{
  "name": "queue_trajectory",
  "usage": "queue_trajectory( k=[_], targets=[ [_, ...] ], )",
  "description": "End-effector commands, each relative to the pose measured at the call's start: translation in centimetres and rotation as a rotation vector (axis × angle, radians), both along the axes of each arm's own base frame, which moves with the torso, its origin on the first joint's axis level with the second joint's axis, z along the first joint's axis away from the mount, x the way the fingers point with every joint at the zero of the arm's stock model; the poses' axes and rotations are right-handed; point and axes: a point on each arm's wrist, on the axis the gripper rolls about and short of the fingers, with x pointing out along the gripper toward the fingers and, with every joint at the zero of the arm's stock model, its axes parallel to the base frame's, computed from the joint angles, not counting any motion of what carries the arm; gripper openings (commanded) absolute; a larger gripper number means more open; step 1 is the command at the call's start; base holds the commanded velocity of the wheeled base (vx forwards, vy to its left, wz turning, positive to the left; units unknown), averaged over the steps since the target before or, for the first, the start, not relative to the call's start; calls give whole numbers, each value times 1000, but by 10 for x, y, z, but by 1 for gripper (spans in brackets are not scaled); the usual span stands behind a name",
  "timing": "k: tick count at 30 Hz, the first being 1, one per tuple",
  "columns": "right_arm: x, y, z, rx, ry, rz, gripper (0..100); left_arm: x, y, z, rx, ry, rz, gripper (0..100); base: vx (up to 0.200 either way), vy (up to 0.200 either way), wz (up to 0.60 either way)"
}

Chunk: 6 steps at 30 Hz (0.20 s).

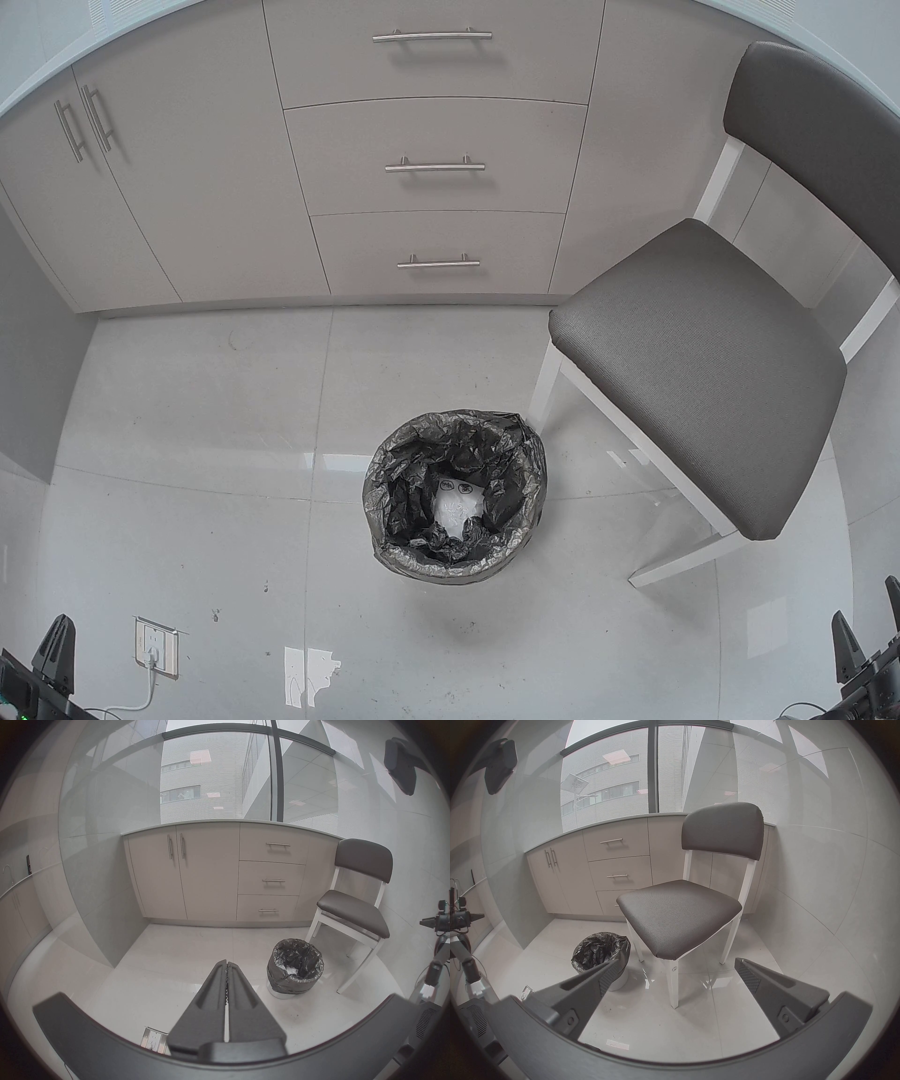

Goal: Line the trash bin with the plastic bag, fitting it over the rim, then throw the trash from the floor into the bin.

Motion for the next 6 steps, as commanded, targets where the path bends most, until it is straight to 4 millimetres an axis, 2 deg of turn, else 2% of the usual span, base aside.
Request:
queue_trajectory(
  k=[1, 6],
  targets=[
    [0, 0, -5, 1, 2, 2, 100, 0, 0, -5, 3, 5, 1, 0, 0, 0, 0],
    [0, 0, -5, 10, 1, 0, 100, 0, 0, -5, 24, 6, -2, 0, 0, 0, 0]
  ],
)
